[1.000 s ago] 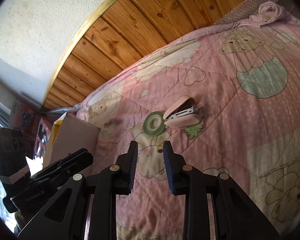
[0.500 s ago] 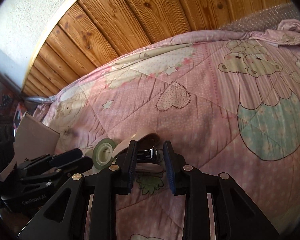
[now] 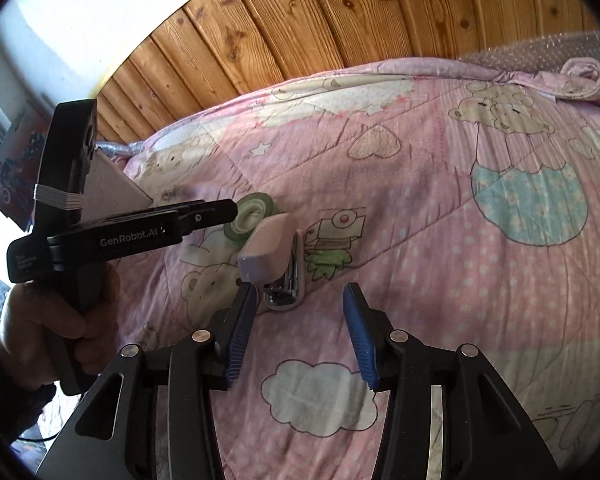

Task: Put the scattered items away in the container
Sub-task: 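Grasp the green tape roll with the left tool while the right tool grasps the pink stapler, then carry the tape roll with the left tool while the right tool carries the stapler to the box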

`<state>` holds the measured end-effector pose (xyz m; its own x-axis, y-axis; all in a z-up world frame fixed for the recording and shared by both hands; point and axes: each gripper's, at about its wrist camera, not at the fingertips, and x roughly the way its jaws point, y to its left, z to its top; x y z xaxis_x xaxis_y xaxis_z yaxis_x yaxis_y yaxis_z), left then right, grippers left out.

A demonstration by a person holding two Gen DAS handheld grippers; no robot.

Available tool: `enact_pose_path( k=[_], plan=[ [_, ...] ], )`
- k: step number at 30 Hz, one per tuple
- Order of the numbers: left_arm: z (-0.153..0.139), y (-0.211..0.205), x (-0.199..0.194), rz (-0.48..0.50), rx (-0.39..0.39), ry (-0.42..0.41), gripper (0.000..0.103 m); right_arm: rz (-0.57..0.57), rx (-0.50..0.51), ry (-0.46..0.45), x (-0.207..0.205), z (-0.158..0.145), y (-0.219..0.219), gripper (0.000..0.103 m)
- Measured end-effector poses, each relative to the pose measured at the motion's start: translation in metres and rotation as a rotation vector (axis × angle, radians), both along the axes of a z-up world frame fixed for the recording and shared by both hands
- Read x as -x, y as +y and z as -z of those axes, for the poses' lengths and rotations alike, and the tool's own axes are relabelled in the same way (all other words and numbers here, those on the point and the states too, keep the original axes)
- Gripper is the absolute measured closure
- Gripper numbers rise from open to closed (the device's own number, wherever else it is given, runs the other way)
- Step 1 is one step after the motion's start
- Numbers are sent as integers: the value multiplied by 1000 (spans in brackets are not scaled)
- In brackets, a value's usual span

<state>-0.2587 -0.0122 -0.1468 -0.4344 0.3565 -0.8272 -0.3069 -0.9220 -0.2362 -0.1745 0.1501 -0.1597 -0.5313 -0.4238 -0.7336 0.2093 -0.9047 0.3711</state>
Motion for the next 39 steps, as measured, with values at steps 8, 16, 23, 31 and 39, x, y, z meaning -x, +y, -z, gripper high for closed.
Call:
enact_pose_path(
  k=[8,16,23,31,39],
  plan=[
    [-7,16,5,34,-22,3,49,-7,-141,17,21,13,-37,53],
    [6,32,-3,86,15,-5,41,102,-114,-26,14,10,4,75],
    [15,55,-14,141,171,121,36,110,-125,-9,6,11,7,73],
    [1,27,-18,93,69,98,54,144,-65,-29,0,6,11,75],
    [-21,9,-41,83,28,105,54,165,-10,-34,-18,-7,6,75]
  ],
)
